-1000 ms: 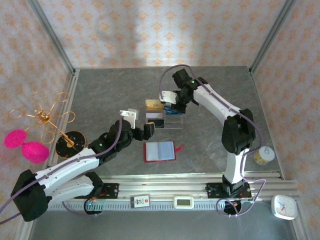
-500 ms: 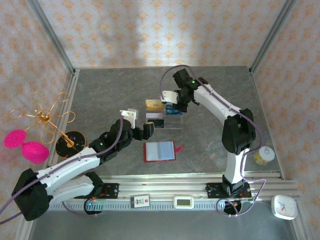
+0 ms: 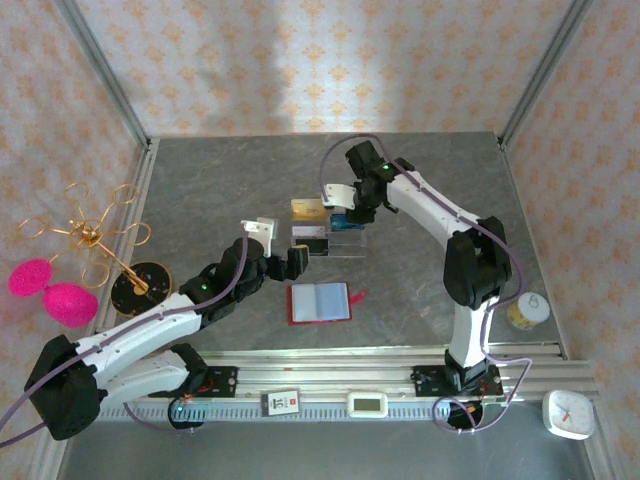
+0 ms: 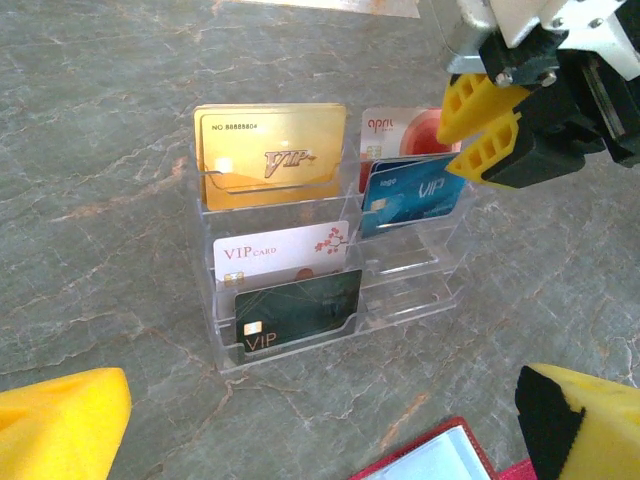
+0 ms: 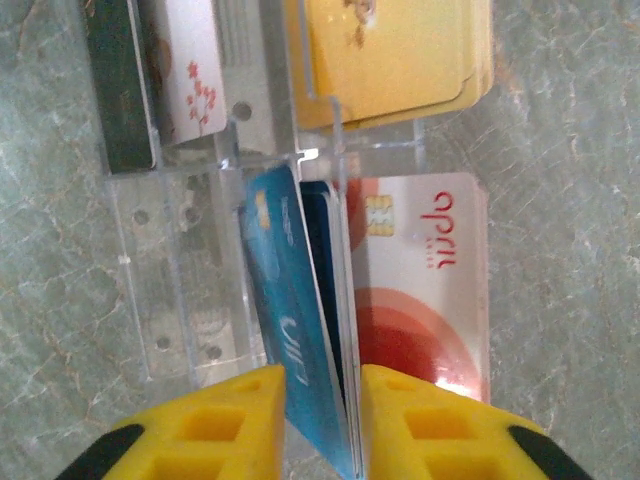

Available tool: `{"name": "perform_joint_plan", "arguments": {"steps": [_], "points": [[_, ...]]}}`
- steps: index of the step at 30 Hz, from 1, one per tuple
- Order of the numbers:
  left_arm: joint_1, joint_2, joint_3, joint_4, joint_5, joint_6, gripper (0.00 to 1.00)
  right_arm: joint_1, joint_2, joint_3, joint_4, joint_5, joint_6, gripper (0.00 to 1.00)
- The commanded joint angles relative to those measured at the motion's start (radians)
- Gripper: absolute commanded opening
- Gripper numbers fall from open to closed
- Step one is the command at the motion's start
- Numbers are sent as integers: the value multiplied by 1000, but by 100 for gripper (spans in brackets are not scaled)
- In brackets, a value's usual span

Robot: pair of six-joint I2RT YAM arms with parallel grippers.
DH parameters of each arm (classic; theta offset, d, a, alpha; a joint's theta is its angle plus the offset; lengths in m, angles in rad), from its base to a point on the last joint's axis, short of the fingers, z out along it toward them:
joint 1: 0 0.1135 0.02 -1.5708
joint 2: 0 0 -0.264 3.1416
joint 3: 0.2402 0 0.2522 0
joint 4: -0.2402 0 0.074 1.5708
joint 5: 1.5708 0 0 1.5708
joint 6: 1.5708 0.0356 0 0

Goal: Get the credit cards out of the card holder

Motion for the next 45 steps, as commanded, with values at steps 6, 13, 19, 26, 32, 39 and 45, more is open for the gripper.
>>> {"name": "perform_joint_plan", "arguments": {"steps": [6, 13, 19, 26, 32, 39, 45], "points": [[8, -43, -9, 58, 0, -24, 99, 1, -81, 50, 53, -147, 113, 33], [8, -109, -86, 125, 22, -106, 99, 43, -206, -72, 281, -337, 400, 34], [8, -216, -144, 107, -16, -167, 99, 117, -330, -368, 713, -263, 891, 37], [8, -331, -218, 38, -15, -215, 99, 281, -414, -648, 785, -37, 1210, 43], [8, -343, -275, 30, 32, -271, 99, 395, -476, -863, 832, 27, 1357, 42], [8, -401, -333, 32, 8, -279, 99, 524, -363, -899, 919, 31, 1397, 40], [9, -410, -320, -11, -2, -277, 99, 601, -224, -825, 846, 163, 1386, 40]]}}
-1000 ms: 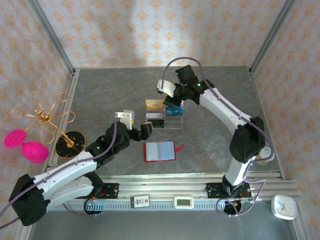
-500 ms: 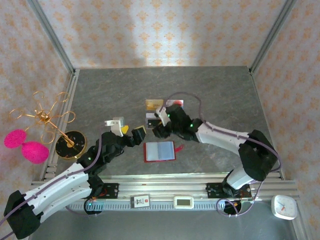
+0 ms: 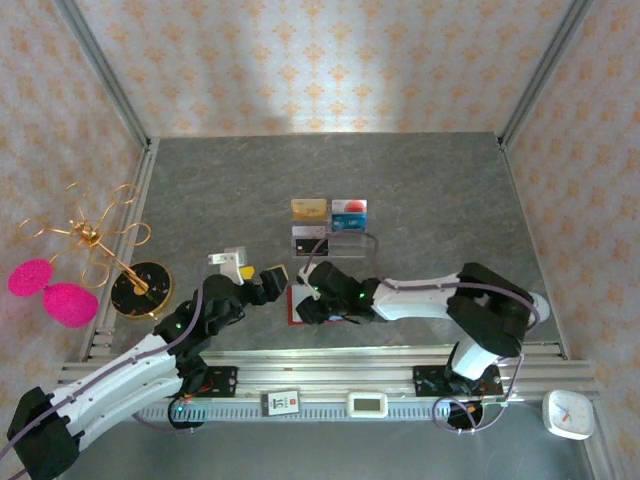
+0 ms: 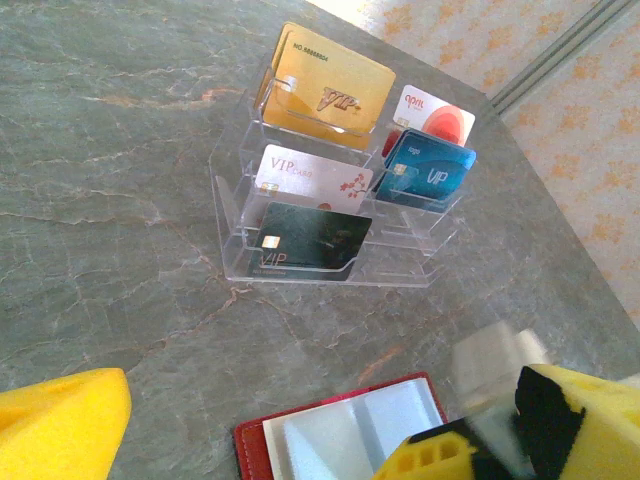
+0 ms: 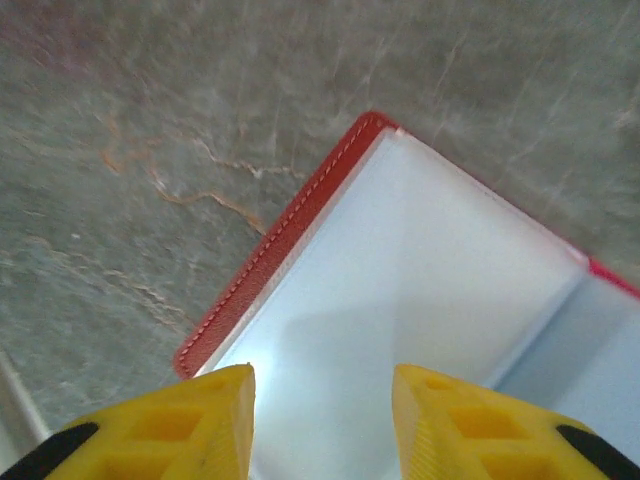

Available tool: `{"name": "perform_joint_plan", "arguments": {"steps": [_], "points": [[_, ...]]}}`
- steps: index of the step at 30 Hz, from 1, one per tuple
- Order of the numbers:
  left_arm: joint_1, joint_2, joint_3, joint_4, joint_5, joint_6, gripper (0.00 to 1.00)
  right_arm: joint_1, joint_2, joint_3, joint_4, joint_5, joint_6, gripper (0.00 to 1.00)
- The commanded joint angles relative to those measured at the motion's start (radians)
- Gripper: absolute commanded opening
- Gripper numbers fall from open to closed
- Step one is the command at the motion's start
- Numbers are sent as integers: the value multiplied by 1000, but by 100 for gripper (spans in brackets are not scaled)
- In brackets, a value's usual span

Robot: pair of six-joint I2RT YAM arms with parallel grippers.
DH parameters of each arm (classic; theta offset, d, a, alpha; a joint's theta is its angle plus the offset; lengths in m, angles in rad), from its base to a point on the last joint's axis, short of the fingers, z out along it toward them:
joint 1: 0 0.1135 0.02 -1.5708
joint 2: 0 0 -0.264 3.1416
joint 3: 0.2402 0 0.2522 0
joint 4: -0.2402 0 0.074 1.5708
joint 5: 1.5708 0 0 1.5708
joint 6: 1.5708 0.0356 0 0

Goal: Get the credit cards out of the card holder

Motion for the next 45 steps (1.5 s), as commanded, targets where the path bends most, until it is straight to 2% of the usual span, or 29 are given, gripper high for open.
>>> {"name": "perform_joint_plan", "arguments": {"steps": [1, 3, 9, 13, 15, 18, 20, 33, 38, 44, 45], "points": [[7, -19, 9, -46, -23, -12, 99, 40, 63, 73, -58, 175, 9, 41], [7, -27, 7, -47, -23, -15, 99, 62, 79, 95, -107, 256, 8, 44], [7, -40, 0, -40, -15, -28, 99, 109, 131, 138, -204, 336, 0, 47], [8, -50, -3, -47, -20, -28, 99, 154, 217, 178, -278, 408, 1, 46], [7, -53, -3, -51, -22, -30, 99, 164, 245, 191, -297, 416, 10, 39], [7, -57, -3, -57, -21, -29, 99, 163, 206, 159, -250, 409, 46, 10], [7, -58, -3, -57, -18, -31, 99, 154, 167, 139, -208, 401, 67, 0], [8, -148, -14, -80, -45, -55, 99, 57, -150, -106, 215, 184, 248, 0], [7, -182, -36, -75, -48, -62, 99, 31, -197, -138, 234, 156, 281, 0], [7, -180, -43, -69, -48, -63, 99, 30, -174, -121, 192, 160, 275, 0], [7, -179, -43, -69, -48, -61, 99, 30, -165, -111, 176, 160, 273, 10]]}}
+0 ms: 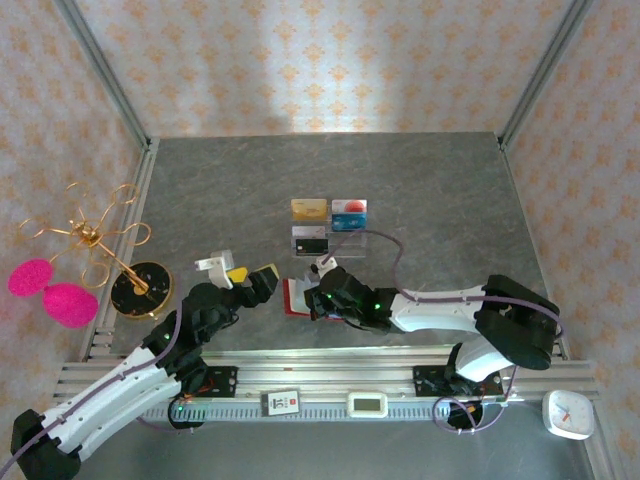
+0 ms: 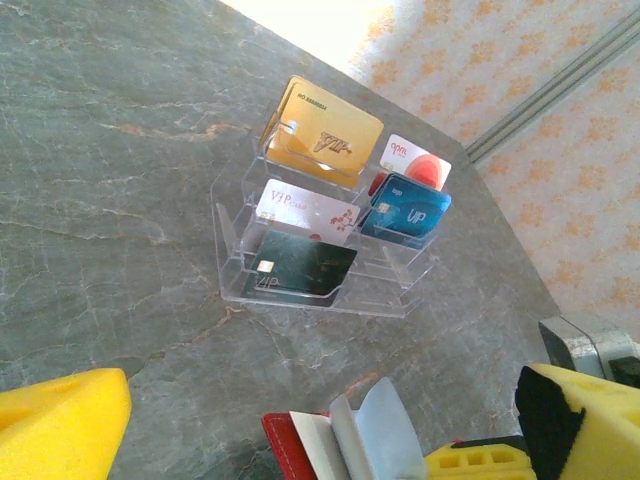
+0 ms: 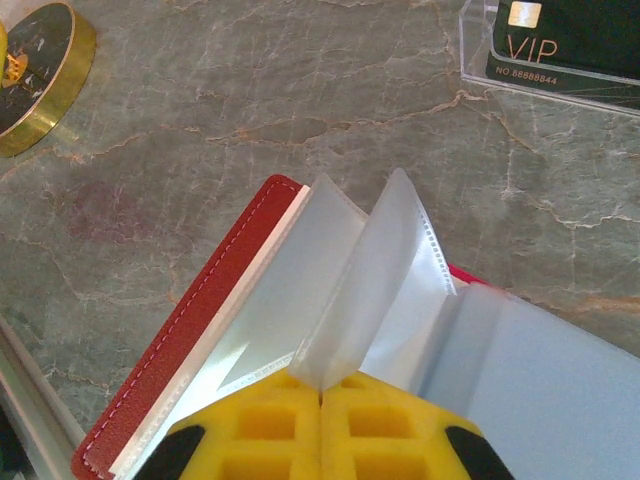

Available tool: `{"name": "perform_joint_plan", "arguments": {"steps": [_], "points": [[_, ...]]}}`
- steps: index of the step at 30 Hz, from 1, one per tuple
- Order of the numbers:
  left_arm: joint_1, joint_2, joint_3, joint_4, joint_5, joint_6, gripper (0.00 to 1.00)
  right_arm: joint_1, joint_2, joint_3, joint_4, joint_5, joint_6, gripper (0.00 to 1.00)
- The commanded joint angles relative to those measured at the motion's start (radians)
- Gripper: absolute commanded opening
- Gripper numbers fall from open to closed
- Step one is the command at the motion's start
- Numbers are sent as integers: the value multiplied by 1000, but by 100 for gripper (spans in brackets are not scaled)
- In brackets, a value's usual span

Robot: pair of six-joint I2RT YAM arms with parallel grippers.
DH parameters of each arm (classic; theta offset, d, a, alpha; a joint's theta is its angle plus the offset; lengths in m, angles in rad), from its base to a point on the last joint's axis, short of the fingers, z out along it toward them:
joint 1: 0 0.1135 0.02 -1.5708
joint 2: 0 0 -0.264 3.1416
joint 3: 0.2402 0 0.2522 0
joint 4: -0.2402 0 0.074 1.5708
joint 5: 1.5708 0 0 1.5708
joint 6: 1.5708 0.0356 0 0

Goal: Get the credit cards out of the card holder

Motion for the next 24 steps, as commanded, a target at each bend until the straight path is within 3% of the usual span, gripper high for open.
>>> {"name": "perform_joint_plan", "arguments": {"steps": [1, 3, 8, 13, 17, 21, 24], "points": [[1, -3, -8, -4, -23, -8, 99, -1, 16, 27, -23, 6, 13, 25], [1, 0, -3, -2, -26, -7, 99, -1, 13, 39, -42, 28, 11, 39], [1, 13, 6, 18, -63, -3, 99, -1, -69, 39, -83, 156, 5, 48], [1, 59, 53, 43, -258, 4, 99, -2, -213, -6, -152, 449, 34, 51], [16, 136, 83, 128, -402, 92, 99, -7, -337, -56, -152, 623, 50, 68], [116, 259, 105, 250, -467, 228, 99, -13, -377, -74, -161, 789, 108, 92], [250, 368, 109, 369, -446, 323, 99, -22, -377, -93, -115, 849, 82, 100]]}}
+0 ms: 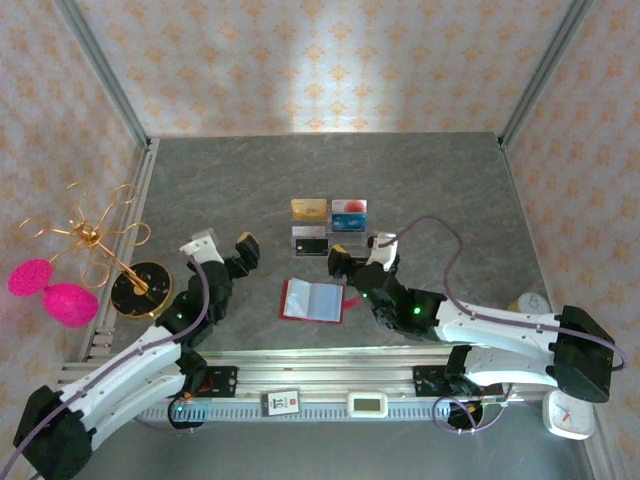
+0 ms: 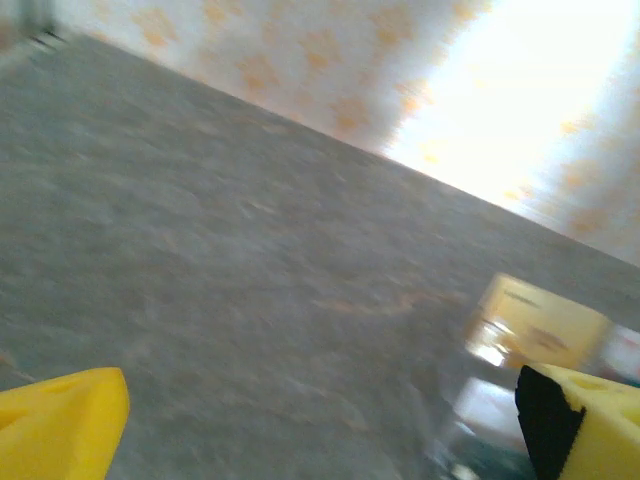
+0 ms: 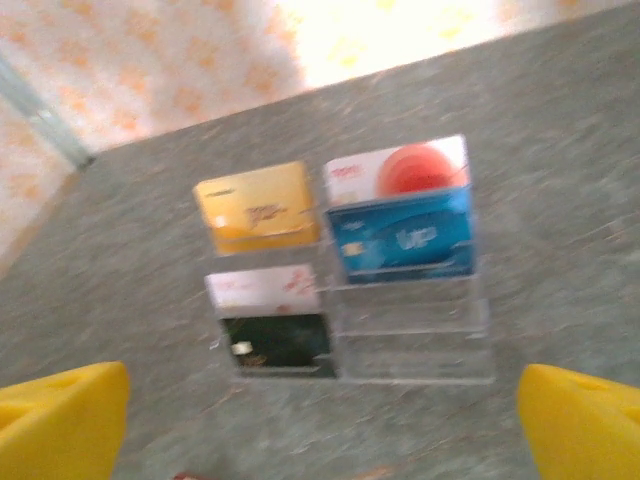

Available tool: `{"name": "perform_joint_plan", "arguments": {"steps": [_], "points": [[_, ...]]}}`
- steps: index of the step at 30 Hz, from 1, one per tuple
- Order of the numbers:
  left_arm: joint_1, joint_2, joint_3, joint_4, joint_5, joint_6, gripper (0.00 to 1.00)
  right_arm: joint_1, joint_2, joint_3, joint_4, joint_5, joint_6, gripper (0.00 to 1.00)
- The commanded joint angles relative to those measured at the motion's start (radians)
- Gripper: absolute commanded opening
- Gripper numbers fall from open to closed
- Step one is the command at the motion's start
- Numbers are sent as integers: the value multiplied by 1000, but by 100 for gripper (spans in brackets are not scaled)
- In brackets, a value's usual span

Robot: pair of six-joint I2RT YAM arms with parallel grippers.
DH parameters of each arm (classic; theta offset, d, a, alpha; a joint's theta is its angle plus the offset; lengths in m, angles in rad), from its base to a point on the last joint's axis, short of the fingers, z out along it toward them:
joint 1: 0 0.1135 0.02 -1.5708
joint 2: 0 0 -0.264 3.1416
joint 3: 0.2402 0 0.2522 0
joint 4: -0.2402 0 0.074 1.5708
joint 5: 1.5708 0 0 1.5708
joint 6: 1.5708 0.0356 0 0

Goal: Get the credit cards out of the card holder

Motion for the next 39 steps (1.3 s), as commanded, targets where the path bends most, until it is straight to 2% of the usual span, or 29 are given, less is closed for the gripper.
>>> {"name": "perform_joint_plan", "arguments": {"steps": [1, 5, 7, 10, 14, 15, 16, 18, 20, 22, 23, 24, 26, 28, 30, 32, 36, 39], "points": [[141, 111, 33, 169, -62, 146, 99, -10, -3, -23, 1, 171, 0, 100], [322, 296, 77, 239, -9, 245, 99, -17, 5, 8, -45, 221, 2, 100], [368, 374, 73, 324, -16, 296, 99, -24, -1, 10, -45, 240, -19, 100], [389, 493, 37, 524, -22, 409, 99, -61, -14, 18, -75, 247, -17, 100], [421, 656, -18, 845, 94, 511, 99, -174, -55, 9, -92, 200, 18, 100], [429, 683, 0, 847, 123, 499, 100, -196, -71, -4, -62, 177, -23, 100], [454, 709, 17, 855, 203, 486, 100, -213, -87, -15, -38, 187, -44, 100], [467, 767, 21, 907, 275, 501, 100, -241, -126, -55, 47, 234, -94, 100], [496, 747, 16, 866, 342, 474, 100, -297, -167, -108, 146, 268, -153, 100], [516, 766, -58, 1009, 413, 476, 100, -394, -196, -155, 237, 193, -229, 100], [517, 806, -119, 1192, 410, 483, 100, -459, -203, -174, 273, 145, -251, 100], [517, 802, -132, 1217, 391, 477, 100, -518, -201, -188, 294, 130, -250, 100], [516, 773, -83, 1057, 288, 431, 100, -624, -184, -226, 361, 126, -264, 100], [501, 803, -106, 1161, 215, 441, 99, -720, -162, -277, 463, 97, -309, 100], [494, 783, -121, 1152, 154, 414, 99, -807, -134, -322, 549, 50, -331, 100], [494, 797, -118, 1169, 163, 425, 99, -864, -86, -372, 672, -36, -386, 100], [493, 798, -105, 1145, 202, 441, 99, -916, 69, -421, 915, -150, -507, 100], [493, 794, -104, 1136, 203, 440, 99, -978, 198, -424, 1041, -284, -510, 100]]}}
